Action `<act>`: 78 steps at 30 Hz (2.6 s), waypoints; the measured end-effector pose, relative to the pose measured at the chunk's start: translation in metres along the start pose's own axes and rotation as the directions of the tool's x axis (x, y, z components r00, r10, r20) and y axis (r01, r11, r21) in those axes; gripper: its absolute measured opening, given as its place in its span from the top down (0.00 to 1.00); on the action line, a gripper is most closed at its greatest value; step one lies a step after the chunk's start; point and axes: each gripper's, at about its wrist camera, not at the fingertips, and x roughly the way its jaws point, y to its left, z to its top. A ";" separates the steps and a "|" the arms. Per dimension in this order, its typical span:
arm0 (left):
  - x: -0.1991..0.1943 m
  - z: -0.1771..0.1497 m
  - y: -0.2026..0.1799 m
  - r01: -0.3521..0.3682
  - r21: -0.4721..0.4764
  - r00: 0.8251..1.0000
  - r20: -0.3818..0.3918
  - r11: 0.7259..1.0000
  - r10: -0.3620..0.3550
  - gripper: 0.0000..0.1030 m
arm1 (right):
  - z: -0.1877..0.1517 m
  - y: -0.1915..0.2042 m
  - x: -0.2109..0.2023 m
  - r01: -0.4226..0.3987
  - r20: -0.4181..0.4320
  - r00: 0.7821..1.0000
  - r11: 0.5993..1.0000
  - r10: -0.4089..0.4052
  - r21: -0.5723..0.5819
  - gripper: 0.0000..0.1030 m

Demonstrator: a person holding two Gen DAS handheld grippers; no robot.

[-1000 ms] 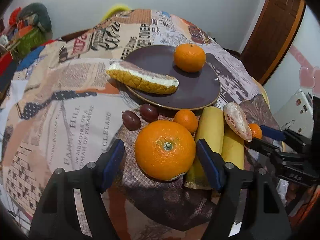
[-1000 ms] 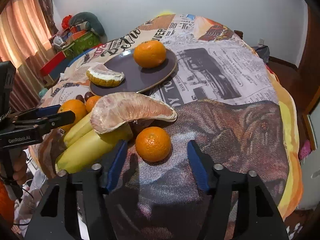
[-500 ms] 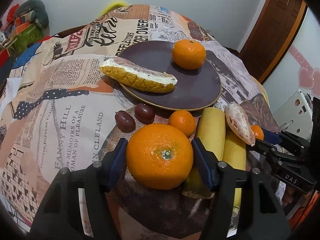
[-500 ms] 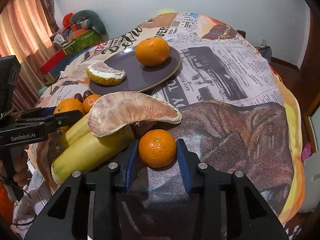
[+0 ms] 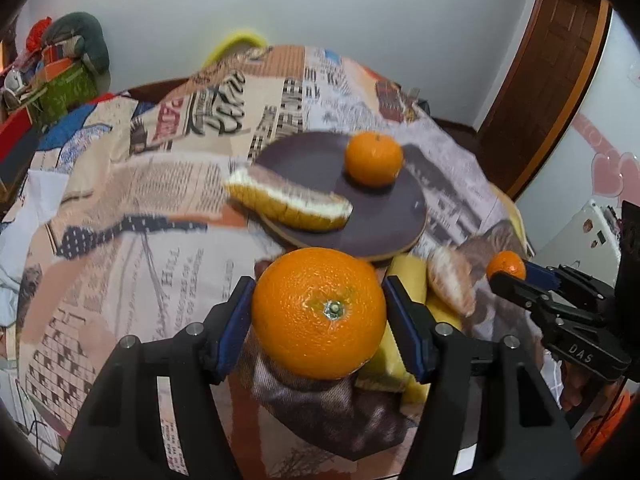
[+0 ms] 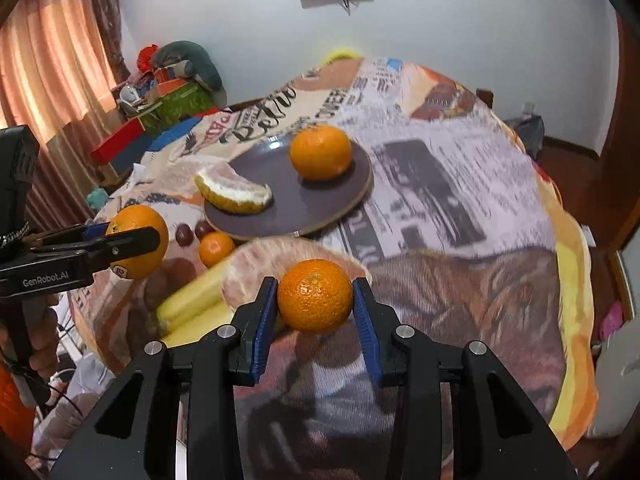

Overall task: Organize fruits
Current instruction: 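Carry the large orange and mandarin over the grey plate with both tools, then set the orange and mandarin on the plate and open both tools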

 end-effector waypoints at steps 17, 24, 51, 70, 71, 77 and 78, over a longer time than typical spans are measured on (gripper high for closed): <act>-0.008 0.049 -0.006 0.017 0.013 0.992 0.124 1.000 -0.018 0.38 | 0.046 0.011 0.012 -0.022 0.078 0.997 0.997 0.028 -0.080 0.66; 0.011 0.069 -0.004 0.017 0.024 0.991 0.129 1.000 -0.020 0.38 | 0.060 0.005 0.031 -0.028 0.080 0.996 0.997 0.034 -0.073 0.66; 0.126 0.117 0.025 -0.032 0.044 0.999 0.001 0.999 0.032 0.38 | 0.069 -0.030 0.097 -0.036 -0.046 0.998 0.999 0.034 -0.028 0.66; 0.129 0.118 0.021 -0.025 0.055 0.999 -0.040 0.998 0.027 0.33 | 0.074 -0.026 0.094 -0.022 -0.034 0.999 0.999 0.021 -0.045 0.54; 0.124 0.119 0.021 -0.027 0.056 0.999 -0.028 0.998 0.028 0.32 | 0.074 -0.026 0.093 -0.023 -0.032 0.999 0.999 0.021 -0.043 0.54; 0.092 0.121 0.018 -0.025 0.050 1.000 0.008 0.998 0.025 0.32 | 0.074 -0.022 0.072 -0.014 -0.004 1.000 0.999 0.014 -0.042 0.54; 0.087 0.120 0.018 -0.024 0.048 1.000 0.013 0.999 0.023 0.32 | 0.073 -0.021 0.068 -0.011 0.001 1.000 0.999 0.011 -0.044 0.54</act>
